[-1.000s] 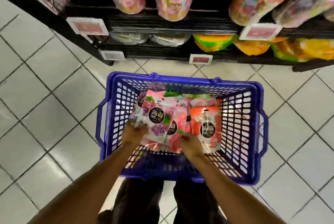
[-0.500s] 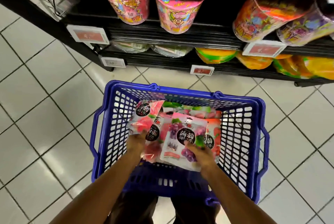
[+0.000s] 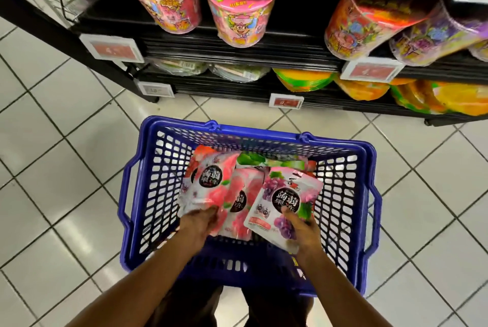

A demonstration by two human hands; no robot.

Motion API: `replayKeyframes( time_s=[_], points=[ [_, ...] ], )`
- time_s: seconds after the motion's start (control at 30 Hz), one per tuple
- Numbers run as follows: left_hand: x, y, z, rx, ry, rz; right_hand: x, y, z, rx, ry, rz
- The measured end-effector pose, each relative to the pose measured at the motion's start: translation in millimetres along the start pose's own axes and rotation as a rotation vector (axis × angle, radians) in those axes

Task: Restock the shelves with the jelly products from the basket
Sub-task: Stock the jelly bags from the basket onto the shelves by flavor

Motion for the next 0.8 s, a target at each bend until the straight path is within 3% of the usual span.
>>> replayKeyframes(
  time_s=[0.17, 0.27, 0.5, 0.63, 0.7, 0.8],
  points=[
    [31, -17, 37, -0.022, -0.066, -0.102, -13, -13, 12, -0.052, 0.057, -0.069],
    [27, -4, 53, 0.053, -0.093, -0.224, -16, -22, 14, -0.070, 0.062, -0.049],
    [21, 8, 56, 0.140, -0.014, -0.728, -15, -19, 13, -0.078, 0.095, -0.038],
    [23, 13, 57, 0.240, -0.059, -1.068, -14, -18, 5, -0.103, 0.111, 0.022],
    [5, 17, 46, 0.274, 0.038, -1.224, -9, -17, 3, -0.123, 0.092, 0.076],
    [-47, 15, 24, 0.085, 0.342, -1.248, 9, -26, 5, -0.245, -0.014, 0.213]
  ],
)
Point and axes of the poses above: each hand's wrist, its own z-axis away from the middle knuckle, its own y-axis out of the palm, x = y × z, the point moved 10 cm from there along -z, towards the middle knuckle, and after that the axes turned 15 degrees about z, right-handed, at the moved point
